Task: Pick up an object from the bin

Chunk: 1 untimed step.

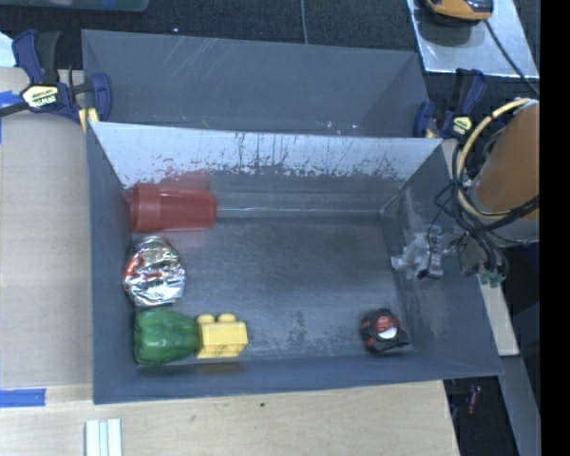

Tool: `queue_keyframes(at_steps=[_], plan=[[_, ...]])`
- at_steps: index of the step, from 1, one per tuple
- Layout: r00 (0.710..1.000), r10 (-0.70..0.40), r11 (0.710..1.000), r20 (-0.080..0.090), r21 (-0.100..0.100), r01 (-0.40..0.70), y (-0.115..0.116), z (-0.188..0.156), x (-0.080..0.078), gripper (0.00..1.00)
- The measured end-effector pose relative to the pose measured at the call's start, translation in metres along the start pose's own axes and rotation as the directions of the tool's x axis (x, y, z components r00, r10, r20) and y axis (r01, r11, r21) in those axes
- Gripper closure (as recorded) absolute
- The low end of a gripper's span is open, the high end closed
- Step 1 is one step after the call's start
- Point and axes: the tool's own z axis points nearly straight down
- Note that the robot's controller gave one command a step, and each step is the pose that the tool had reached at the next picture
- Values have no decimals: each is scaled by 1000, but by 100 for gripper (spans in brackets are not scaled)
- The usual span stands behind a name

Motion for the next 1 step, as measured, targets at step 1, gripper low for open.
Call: queue_keyframes(at_steps=[1], plan=[[1000, 21, 1000, -5, -1, -21, 1, -68, 7, 100]])
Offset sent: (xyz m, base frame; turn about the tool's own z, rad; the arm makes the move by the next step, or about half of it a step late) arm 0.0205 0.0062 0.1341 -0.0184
